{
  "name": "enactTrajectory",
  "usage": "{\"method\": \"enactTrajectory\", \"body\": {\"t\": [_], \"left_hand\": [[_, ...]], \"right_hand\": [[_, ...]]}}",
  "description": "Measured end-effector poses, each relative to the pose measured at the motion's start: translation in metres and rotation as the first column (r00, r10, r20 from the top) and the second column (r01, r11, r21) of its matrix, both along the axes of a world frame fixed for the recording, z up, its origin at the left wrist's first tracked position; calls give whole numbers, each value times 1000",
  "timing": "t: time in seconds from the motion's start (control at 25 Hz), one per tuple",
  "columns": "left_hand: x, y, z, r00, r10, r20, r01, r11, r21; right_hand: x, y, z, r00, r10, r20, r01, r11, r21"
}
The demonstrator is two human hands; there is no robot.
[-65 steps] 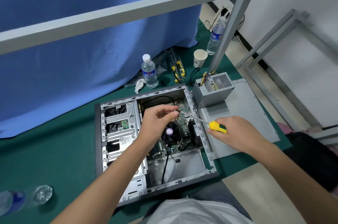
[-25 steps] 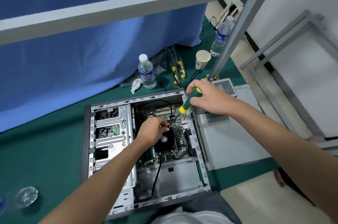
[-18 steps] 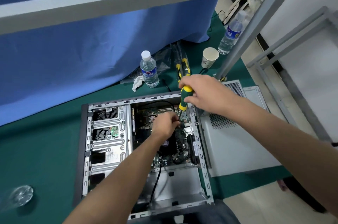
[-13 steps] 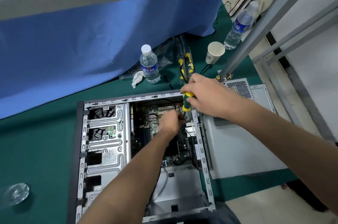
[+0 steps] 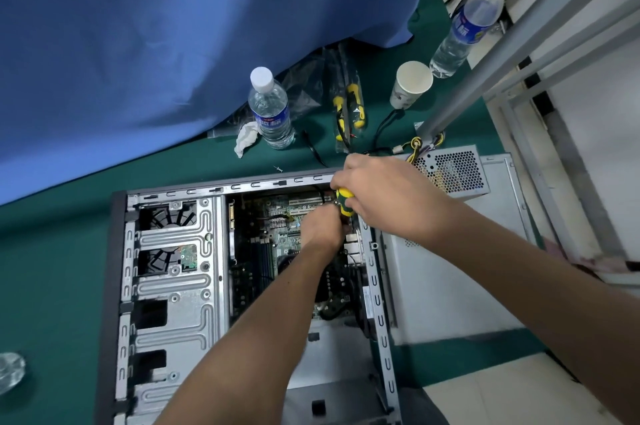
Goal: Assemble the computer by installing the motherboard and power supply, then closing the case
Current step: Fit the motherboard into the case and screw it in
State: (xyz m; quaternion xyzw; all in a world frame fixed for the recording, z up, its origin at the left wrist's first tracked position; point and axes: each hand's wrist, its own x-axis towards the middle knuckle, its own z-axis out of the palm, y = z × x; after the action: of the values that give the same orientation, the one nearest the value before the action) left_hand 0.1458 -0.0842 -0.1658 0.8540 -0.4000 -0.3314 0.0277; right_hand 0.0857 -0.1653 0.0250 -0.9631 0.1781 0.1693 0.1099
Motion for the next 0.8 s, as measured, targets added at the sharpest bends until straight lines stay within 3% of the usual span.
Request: {"method": "enactTrajectory", "body": {"t": [0.28,0.52,0.8], "left_hand": [[-1,4,-7,1000,7,-21,-8,999,-32],[0,6,-7,1000,7,-25,-8,999,-40],[-1,3,-1,997,40,-73,-43,998,-40]], "right_hand": [[7,-5,0,996,56,-70,-49,993,109],[15,-9,4,994,38,-99,-29,995,90],[19,0,5,980,143,-140,-149,988,-38]]}}
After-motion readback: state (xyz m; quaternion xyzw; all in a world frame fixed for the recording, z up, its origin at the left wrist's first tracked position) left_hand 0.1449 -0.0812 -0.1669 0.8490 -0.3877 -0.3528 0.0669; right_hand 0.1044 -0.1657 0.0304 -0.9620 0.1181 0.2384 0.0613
